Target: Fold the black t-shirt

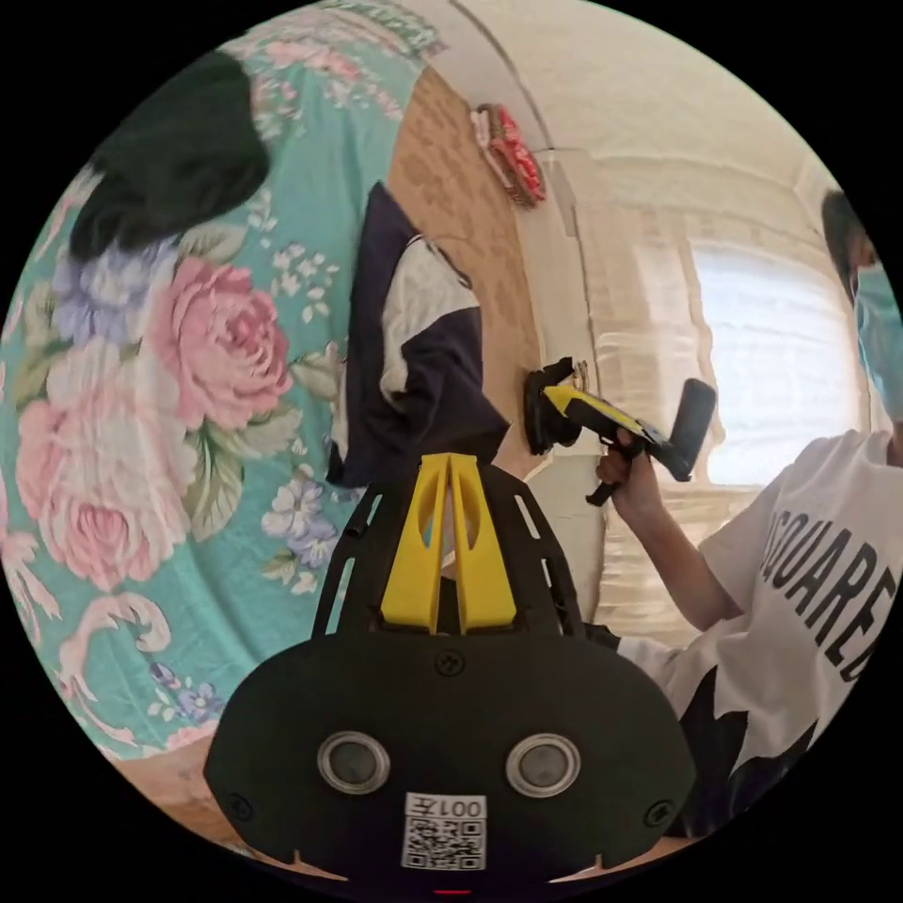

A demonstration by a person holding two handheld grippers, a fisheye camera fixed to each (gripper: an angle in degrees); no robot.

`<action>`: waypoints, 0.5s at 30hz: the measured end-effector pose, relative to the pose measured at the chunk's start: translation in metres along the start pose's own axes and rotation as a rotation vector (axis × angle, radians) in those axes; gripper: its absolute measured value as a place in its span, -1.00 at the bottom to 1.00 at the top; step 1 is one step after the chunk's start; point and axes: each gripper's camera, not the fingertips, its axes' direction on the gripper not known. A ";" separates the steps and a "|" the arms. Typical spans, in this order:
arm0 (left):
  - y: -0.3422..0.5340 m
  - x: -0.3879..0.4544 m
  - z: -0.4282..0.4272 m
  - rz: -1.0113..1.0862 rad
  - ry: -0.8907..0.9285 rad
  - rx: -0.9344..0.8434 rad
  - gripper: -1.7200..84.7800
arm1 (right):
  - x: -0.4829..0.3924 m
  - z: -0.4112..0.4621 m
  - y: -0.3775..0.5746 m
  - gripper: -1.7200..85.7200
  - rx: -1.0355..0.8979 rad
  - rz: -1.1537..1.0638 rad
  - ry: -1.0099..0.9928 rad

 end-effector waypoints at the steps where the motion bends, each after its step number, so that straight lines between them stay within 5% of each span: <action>1: -0.007 0.011 -0.005 0.072 -0.063 -0.028 -0.97 | -0.017 0.005 0.002 -0.90 0.018 -0.032 0.196; 3: -0.015 0.024 -0.005 0.152 -0.180 -0.087 -0.95 | -0.028 0.025 0.005 -0.90 0.020 0.070 0.340; 6: -0.017 0.038 0.000 0.257 -0.369 -0.169 -0.87 | -0.041 0.067 0.014 -0.88 -0.131 0.066 0.090; 9: -0.014 0.049 0.003 0.338 -0.541 -0.270 -0.79 | -0.068 0.087 0.033 -0.79 -0.097 0.045 0.114; 15: -0.006 0.061 -0.018 0.406 -0.531 -0.316 -0.95 | -0.105 0.158 0.044 -0.73 -0.195 0.006 0.089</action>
